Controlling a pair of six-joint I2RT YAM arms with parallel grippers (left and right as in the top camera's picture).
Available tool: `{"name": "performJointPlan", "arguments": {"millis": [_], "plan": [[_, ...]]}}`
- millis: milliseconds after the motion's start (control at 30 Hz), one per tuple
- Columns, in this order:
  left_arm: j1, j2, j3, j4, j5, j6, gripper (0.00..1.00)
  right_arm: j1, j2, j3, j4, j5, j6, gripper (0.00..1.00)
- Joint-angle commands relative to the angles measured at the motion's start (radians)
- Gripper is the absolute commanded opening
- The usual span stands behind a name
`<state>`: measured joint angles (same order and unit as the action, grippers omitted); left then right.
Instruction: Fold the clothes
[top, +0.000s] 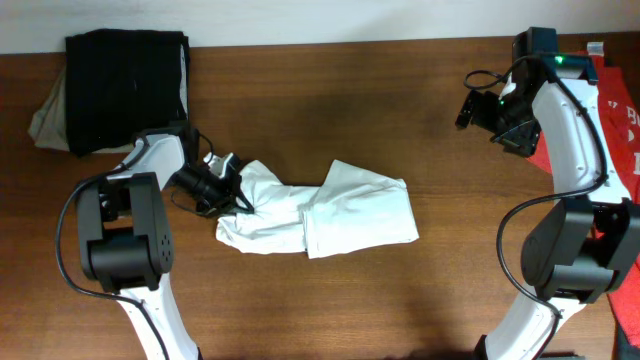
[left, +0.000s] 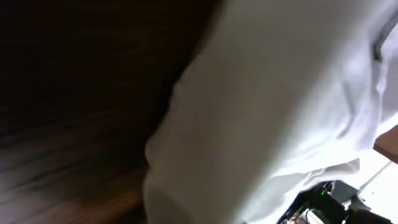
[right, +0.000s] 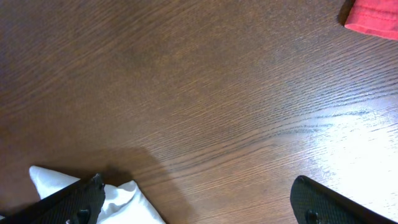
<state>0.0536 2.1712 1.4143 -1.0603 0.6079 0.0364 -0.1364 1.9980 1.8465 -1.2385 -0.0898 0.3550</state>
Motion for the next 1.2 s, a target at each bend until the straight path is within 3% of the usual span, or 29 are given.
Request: {"name": "performJointPlan", "arguments": {"millis": [0, 233, 467, 567, 1000, 1167], "plan": [[0.019, 0.038, -0.014, 0.009, -0.126, -0.066, 0.01, -0.003, -0.009, 0.005, -0.003, 0.016, -0.011, 0.99], [0.122, 0.037, 0.212, -0.188, -0.450, -0.317, 0.01, -0.003, -0.009, 0.005, -0.003, 0.016, -0.011, 0.99], [0.113, 0.037, 0.677, -0.549, -0.516, -0.328, 0.00, -0.003, -0.009, 0.005, -0.003, 0.016, -0.011, 0.99], [0.062, 0.037, 0.786, -0.617, -0.520, -0.327, 0.00, -0.003, -0.009, 0.005, -0.003, 0.016, -0.011, 0.99], [-0.204, 0.037, 0.778, -0.597, -0.523, -0.328, 0.01, -0.003, -0.009, 0.005, -0.003, 0.016, -0.011, 0.99], [-0.307, 0.038, 0.664, -0.500, -0.515, -0.340, 0.00, -0.003, -0.009, 0.005, -0.003, 0.016, -0.011, 0.99]]}}
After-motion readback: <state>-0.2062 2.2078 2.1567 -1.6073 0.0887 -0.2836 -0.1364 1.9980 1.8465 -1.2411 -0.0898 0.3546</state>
